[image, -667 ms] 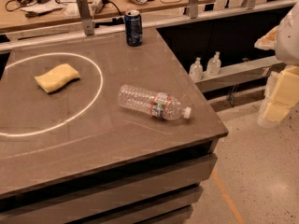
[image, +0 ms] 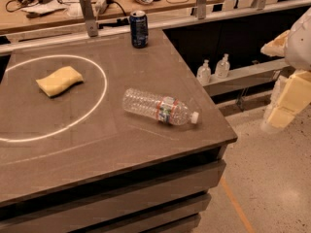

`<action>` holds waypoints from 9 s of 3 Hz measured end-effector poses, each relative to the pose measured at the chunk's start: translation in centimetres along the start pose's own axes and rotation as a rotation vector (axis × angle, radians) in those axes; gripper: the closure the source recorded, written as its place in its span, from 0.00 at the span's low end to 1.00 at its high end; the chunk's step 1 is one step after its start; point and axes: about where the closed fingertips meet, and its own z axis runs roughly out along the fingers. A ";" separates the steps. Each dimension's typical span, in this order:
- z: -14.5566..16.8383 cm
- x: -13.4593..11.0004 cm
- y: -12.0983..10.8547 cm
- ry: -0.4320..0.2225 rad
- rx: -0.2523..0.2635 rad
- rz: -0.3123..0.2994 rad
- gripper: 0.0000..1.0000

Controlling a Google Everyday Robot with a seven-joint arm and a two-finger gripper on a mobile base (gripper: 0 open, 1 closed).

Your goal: Move water bottle near sponge

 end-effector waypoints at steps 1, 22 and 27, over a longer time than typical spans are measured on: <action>0.9 -1.6 0.3 -0.157 -0.021 0.043 0.00; 24.1 -29.8 -8.3 -0.397 0.062 0.127 0.31; 22.1 -28.4 -8.4 -0.500 0.028 0.056 0.00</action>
Offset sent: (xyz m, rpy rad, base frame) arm 0.0343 0.0838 -0.0122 0.5545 -0.0704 0.0544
